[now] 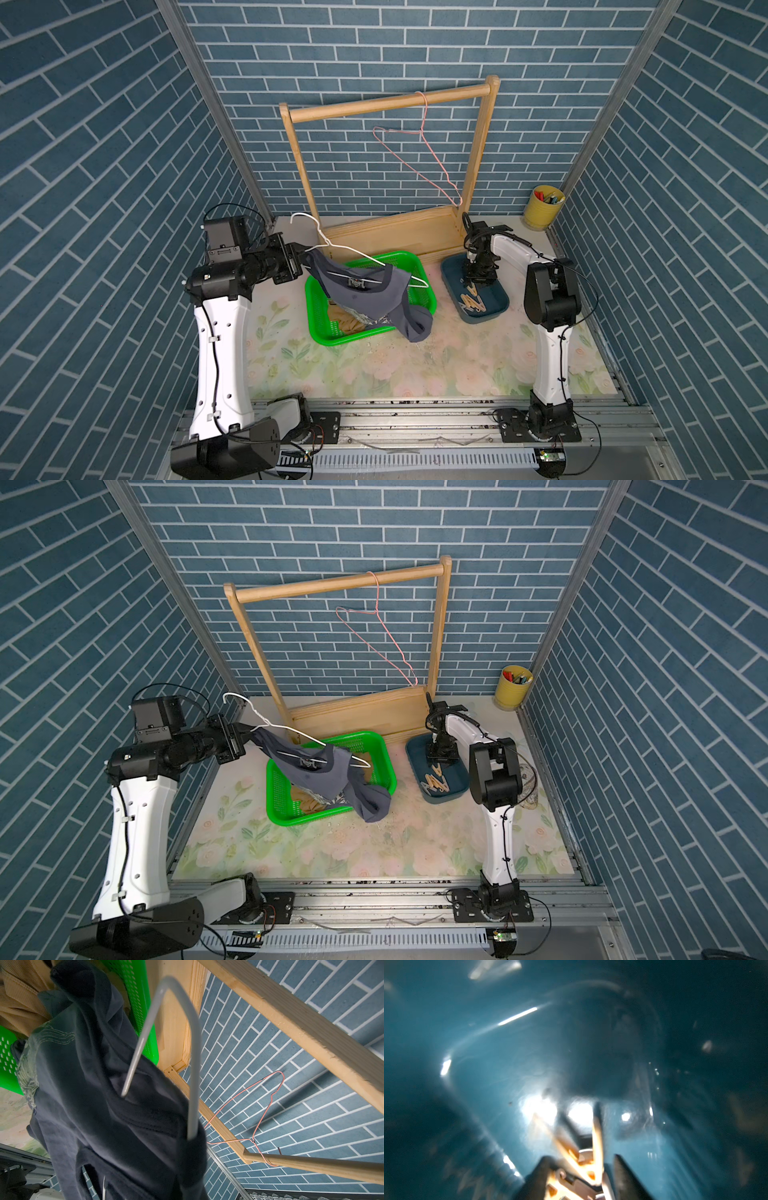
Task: Remove the clothespins securing tank tops to the hanger
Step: Place the clothespin in the storage box.
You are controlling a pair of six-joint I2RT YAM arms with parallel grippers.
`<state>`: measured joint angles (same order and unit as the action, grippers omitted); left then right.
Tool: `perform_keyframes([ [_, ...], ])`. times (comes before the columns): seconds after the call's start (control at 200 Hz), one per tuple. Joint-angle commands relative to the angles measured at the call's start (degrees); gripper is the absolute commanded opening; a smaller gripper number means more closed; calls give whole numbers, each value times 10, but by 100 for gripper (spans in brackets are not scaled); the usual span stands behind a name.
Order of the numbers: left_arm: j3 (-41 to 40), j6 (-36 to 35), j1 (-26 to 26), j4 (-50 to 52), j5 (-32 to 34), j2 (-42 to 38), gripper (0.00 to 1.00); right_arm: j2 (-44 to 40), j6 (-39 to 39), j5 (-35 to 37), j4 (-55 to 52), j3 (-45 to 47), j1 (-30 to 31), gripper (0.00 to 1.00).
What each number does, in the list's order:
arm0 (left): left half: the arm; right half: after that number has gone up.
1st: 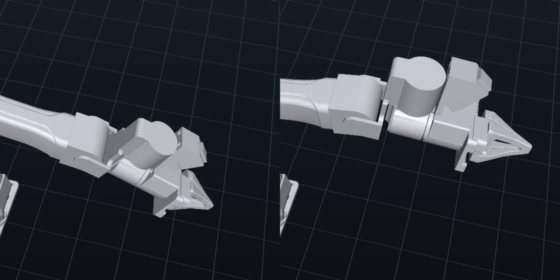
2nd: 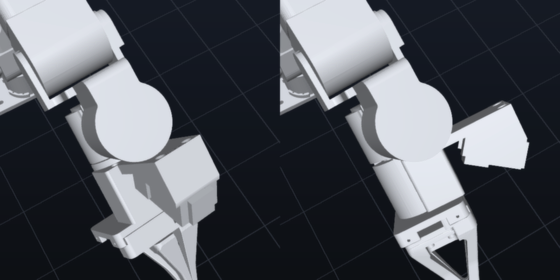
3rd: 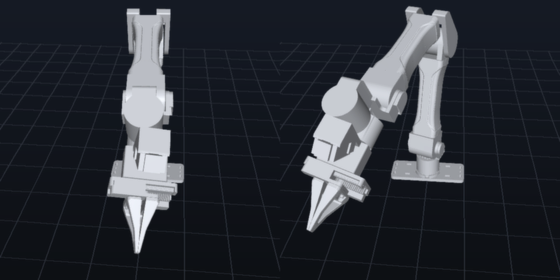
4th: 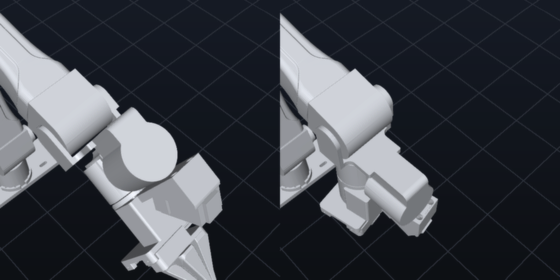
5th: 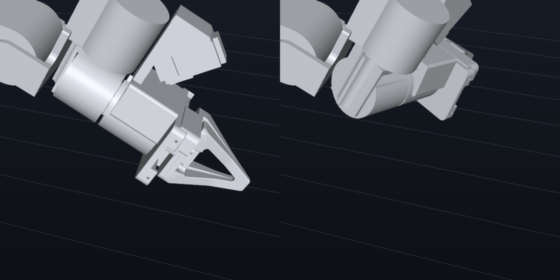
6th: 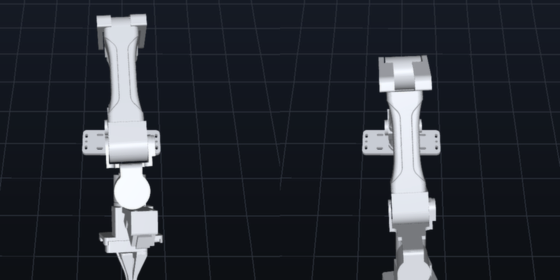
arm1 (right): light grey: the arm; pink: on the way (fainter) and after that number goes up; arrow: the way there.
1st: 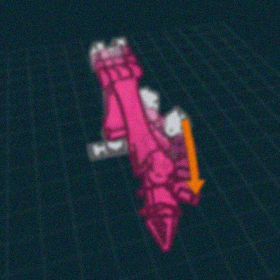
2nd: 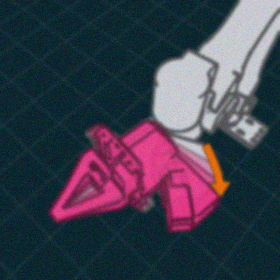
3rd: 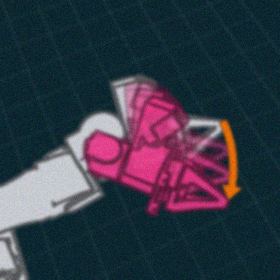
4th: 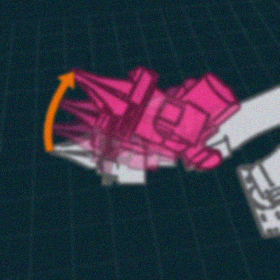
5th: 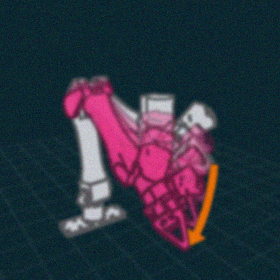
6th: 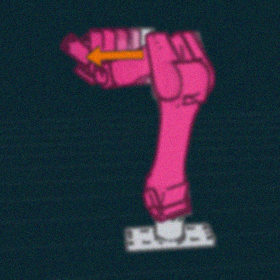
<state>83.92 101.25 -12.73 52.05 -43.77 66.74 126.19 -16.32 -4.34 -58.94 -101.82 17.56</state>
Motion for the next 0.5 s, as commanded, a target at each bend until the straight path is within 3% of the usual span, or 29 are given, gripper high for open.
perform_keyframes([
  [0.0, -4, -8, -3, 7, -6, -12, 0, 2, -13, 25, -39, -22, -2, 61],
  [0.175, 2, -33, -3, 10, 4, -14, 0, -107, -31, 16, -35, -11, -1, 62],
  [0.315, 0, -53, -3, -2, 19, -20, 0, -253, -59, -69, -22, 36, 5, 62],
  [0.495, -6, -31, -4, -60, 32, -21, 0, -362, -118, -115, -64, -38, 120, 62],
])
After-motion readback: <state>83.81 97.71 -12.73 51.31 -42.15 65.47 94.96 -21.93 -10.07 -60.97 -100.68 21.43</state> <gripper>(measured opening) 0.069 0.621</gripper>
